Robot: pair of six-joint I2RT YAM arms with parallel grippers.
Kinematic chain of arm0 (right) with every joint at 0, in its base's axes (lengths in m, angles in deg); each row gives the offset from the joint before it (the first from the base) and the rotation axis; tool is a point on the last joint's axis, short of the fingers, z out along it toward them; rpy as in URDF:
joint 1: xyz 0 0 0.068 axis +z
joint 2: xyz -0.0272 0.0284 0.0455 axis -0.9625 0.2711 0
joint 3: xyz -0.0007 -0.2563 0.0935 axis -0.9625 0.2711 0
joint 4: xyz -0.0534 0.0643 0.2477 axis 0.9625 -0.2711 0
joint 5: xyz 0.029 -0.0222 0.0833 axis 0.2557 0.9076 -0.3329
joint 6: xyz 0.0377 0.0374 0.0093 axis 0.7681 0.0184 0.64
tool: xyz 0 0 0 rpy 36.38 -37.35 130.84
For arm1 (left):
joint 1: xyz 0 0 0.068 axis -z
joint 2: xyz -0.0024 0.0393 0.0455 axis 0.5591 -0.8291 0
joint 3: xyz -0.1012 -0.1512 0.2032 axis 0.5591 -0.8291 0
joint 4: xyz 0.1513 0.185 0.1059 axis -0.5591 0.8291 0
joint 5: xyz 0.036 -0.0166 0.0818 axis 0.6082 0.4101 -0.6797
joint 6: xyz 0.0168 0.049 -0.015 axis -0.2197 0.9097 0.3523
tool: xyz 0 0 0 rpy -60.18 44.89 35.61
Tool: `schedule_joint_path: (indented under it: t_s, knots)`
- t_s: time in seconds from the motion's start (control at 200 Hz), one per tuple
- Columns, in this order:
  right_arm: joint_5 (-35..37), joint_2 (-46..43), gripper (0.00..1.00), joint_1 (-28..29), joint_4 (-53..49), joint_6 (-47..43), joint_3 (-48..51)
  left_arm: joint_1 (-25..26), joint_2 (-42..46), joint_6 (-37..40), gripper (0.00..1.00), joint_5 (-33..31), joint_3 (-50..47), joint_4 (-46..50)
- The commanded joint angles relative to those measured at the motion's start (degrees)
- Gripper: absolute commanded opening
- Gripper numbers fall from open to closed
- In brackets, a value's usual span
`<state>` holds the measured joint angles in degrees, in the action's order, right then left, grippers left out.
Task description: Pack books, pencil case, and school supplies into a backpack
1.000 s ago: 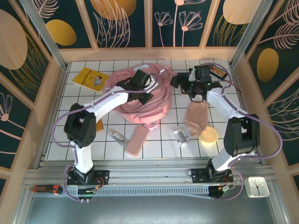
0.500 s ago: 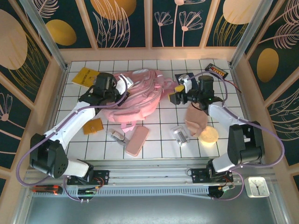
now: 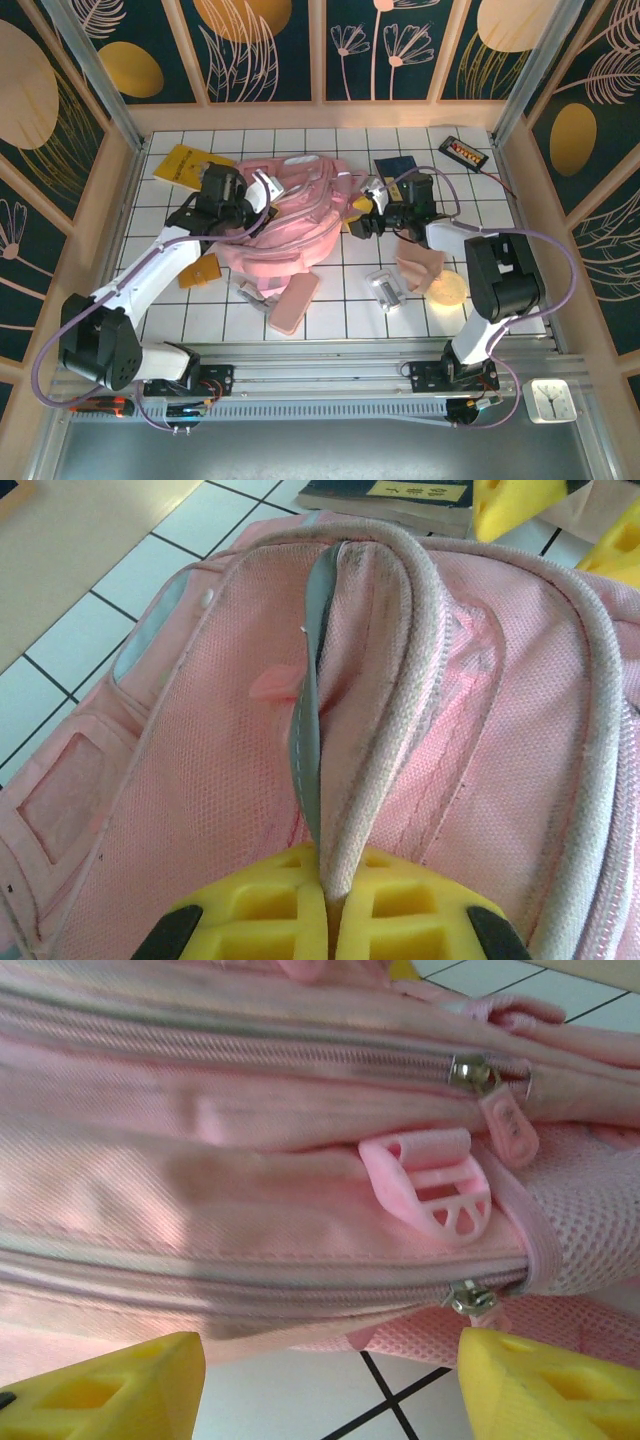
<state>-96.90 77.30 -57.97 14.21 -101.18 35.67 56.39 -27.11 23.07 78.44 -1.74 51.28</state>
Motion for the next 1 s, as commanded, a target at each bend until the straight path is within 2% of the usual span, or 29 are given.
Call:
schedule_joint_path:
  t_s: [0.0, 0.46, 0.535, 0.996]
  knots:
    - [-2.9, 2.3, 0.68, 0.1, 2.6, -3.3, -1.5, -0.5, 3.8, 0.5, 0.00, 2.1, 0.4, -7.6]
    - [-1.4, 6.2, 0.66, 0.2, 3.4, -4.6, -4.8, -1.3, 5.9, 1.4, 0.00, 2.3, 0.6, -6.2]
    - [-1.5, 6.7, 0.62, 0.2, 2.8, -4.9, -5.5, -1.3, 6.2, 1.4, 0.00, 2.4, 0.5, -6.0]
    - [0.5, 9.5, 0.53, 0.1, 4.4, -4.0, -7.9, -1.6, 7.5, 1.8, 0.00, 3.3, 0.4, -4.9]
